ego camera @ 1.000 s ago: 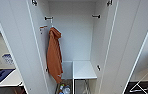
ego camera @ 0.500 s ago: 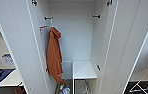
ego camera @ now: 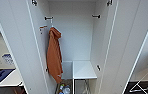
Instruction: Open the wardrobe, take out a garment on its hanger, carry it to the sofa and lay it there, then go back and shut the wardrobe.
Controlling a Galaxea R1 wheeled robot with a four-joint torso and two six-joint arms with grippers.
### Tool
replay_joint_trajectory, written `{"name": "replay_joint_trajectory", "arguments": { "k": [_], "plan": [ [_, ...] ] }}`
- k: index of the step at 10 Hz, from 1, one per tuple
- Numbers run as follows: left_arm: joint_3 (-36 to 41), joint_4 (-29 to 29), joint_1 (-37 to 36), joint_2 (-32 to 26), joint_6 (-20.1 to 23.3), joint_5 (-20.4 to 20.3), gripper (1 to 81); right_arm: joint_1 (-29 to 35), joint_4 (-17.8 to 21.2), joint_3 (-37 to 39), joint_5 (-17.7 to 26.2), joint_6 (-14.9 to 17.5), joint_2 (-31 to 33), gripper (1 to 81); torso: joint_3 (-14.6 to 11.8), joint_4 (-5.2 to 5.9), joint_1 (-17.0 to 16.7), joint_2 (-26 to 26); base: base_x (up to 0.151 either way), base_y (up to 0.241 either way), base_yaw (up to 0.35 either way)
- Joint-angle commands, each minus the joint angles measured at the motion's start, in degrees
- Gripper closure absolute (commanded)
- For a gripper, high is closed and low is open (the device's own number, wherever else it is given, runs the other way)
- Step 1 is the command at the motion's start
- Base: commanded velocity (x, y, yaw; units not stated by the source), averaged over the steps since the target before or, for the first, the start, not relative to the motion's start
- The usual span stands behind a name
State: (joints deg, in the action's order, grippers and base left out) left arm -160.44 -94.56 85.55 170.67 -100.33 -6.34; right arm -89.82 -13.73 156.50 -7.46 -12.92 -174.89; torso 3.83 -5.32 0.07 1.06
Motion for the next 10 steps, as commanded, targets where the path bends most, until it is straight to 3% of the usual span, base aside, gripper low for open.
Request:
{"name": "replay_joint_trajectory", "arguments": {
  "k": [1,2,3,5,6,7,10],
  "plan": [
    [0.21,12.38,0.37,0.91,12.96,4.32,1.0,2.41,0.37,-7.10,2.71,-0.09,3.99,1.0,0.00,0.00,0.00,0.00,0.000,0.000,0.000],
    [0.04,25.08,0.45,1.69,25.94,5.17,1.0,2.66,0.37,-11.19,2.71,-0.35,6.34,1.0,0.00,0.00,0.00,0.00,0.000,0.000,0.000],
    [0.30,38.84,0.10,2.48,41.05,8.82,1.0,2.84,0.37,-14.59,2.71,-0.53,8.69,1.0,0.00,0.00,0.00,0.00,0.000,0.000,0.000],
    [1.41,62.32,-1.20,2.33,67.66,10.29,1.0,3.71,0.37,-21.68,2.46,-0.70,13.94,1.0,0.00,0.00,0.00,0.00,0.000,0.000,0.000],
    [2.56,70.06,-1.82,1.72,76.94,11.33,1.0,4.24,0.28,-25.39,2.45,-0.70,16.67,1.0,0.00,0.00,0.00,0.00,0.000,0.000,0.000],
    [5.11,75.79,-2.44,-0.12,83.25,11.52,1.0,5.12,0.28,-30.00,2.45,-0.70,20.39,1.0,0.00,0.00,0.00,0.00,0.000,0.000,0.000],
    [13.22,79.36,-4.29,-8.06,82.40,10.91,1.0,7.23,0.81,-36.63,1.84,-1.23,27.90,1.0,0.00,0.00,0.00,0.00,0.000,0.000,0.000]
  ]
}}
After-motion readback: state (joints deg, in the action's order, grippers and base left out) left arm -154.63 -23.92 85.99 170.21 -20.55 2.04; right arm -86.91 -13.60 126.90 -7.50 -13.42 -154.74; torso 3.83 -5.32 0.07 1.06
